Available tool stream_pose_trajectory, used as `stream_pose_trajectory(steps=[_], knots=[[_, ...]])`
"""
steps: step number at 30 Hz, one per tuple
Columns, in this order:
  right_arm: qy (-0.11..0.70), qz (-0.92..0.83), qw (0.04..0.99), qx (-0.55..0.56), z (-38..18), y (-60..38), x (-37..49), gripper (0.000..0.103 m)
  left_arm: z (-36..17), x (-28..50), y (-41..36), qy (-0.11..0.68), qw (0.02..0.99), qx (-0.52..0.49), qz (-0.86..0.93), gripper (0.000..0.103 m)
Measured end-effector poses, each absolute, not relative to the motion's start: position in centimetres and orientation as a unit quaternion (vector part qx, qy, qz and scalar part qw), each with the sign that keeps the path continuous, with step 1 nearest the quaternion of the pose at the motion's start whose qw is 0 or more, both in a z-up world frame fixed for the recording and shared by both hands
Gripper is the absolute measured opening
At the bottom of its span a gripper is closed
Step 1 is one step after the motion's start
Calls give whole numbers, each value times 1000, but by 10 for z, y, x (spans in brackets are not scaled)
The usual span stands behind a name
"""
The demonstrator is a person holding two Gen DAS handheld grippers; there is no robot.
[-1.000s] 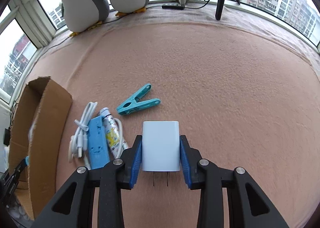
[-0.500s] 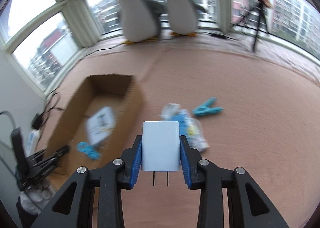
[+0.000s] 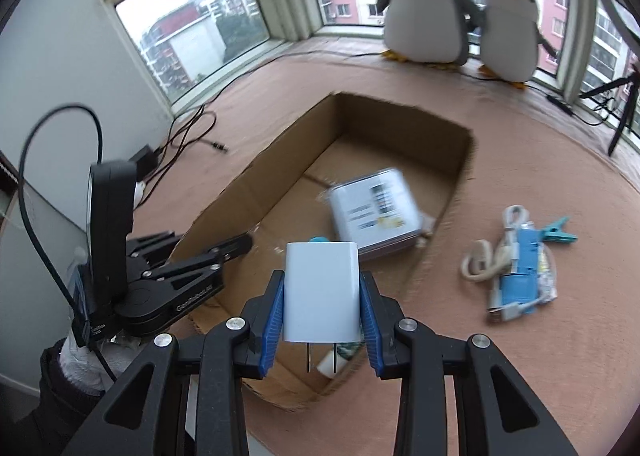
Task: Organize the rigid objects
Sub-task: 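Carry the white charger with the right tool into the box and release, then move the right tool to the white cable and close on it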
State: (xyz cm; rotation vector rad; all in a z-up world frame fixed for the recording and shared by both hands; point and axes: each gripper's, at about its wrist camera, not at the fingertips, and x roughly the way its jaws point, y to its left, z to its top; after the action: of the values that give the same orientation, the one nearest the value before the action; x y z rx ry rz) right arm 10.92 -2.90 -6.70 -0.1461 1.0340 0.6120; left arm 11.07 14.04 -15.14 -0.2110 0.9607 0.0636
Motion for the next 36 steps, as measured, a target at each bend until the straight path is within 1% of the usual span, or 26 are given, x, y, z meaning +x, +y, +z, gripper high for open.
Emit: stream_pose_trajectory(steps=[16,19,22,36], knots=[[513,305,797,-89,-99,1,100,32,-151,111,140,461,881,-103,30,19],[515,307,796,-86,-100,1,100,34,-151,111,140,461,881,-103,30,19],[511,306,799,-87,-98,1,99,43,-151,111,140,461,881,-103,30,19],[497,307,810,-46,-79,-24,97,44,-151,111,139,461,881,-103,30,19]])
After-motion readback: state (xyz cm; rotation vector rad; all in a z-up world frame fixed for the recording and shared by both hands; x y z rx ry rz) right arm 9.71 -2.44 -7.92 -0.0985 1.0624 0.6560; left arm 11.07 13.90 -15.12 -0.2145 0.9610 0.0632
